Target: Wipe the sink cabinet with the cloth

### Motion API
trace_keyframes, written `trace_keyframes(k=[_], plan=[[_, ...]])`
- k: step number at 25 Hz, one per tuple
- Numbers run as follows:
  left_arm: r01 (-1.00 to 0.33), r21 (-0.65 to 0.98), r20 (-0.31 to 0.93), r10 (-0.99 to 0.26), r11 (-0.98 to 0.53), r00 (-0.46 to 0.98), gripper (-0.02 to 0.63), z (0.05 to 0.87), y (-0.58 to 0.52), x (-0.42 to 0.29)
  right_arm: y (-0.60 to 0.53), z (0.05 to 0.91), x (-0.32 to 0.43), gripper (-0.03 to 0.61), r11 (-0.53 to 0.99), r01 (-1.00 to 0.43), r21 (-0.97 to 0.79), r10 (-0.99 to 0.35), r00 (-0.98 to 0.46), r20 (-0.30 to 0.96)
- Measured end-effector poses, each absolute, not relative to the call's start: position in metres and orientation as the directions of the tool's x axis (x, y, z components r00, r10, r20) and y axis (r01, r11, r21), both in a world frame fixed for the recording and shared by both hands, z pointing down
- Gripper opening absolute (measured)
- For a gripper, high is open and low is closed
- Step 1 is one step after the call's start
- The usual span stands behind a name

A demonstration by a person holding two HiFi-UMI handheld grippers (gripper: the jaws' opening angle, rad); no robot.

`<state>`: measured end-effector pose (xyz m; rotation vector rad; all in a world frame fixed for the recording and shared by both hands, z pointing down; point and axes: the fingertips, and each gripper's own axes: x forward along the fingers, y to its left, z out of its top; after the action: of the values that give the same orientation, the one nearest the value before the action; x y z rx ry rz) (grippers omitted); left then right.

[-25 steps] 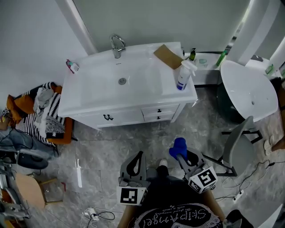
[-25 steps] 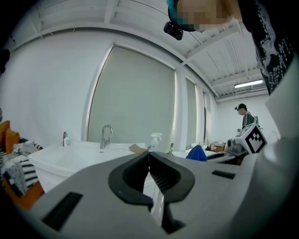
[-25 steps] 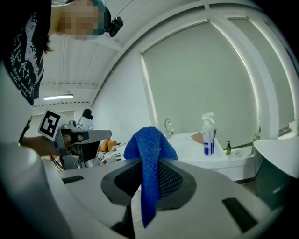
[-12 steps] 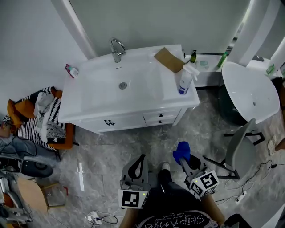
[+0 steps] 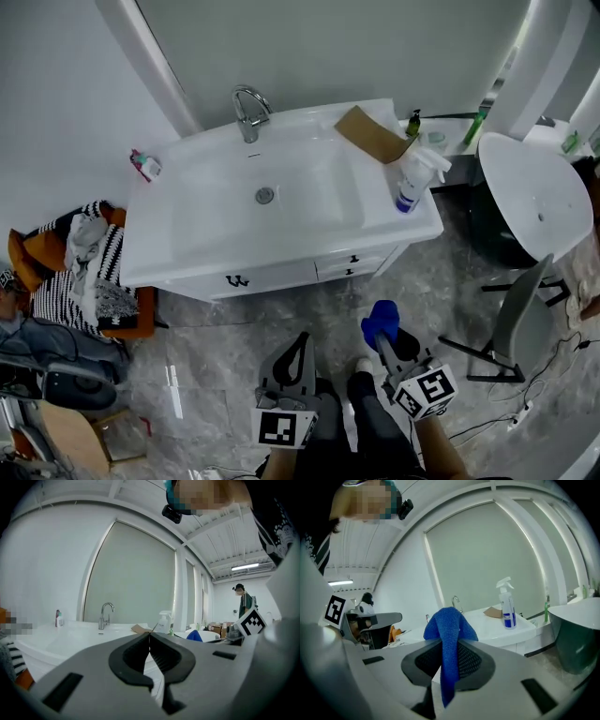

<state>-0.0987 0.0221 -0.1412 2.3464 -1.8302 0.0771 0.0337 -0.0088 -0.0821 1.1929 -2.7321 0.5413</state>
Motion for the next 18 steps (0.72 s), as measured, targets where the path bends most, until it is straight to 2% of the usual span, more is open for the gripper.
trace_keyframes(k=[6, 13, 18], plan=[[-0.975, 0.077, 0.091, -0.972, -0.21, 0.217, 0.005, -0.086, -0.017, -0.125, -0.048, -0.031, -0.002, 0.058, 0.637, -0.731, -0.246, -0.718, -0.678, 0.155], [-0.963, 0.117, 0.081, -0.964, -0.244, 0.254, 0.005, 0.05, -0.057, -0.109, -0.101, 0.092, -0.026, 0.058, 0.649, -0.737, -0.187, -0.725, -0.674, 0.142], [-0.952, 0.125, 0.032, -0.958, -0.28, 0.286, 0.005, 0.142, -0.073, -0.094, -0.13, 0.168, -0.033, 0.058, 0.652, -0.736, -0.185, -0.736, -0.672, 0.079]])
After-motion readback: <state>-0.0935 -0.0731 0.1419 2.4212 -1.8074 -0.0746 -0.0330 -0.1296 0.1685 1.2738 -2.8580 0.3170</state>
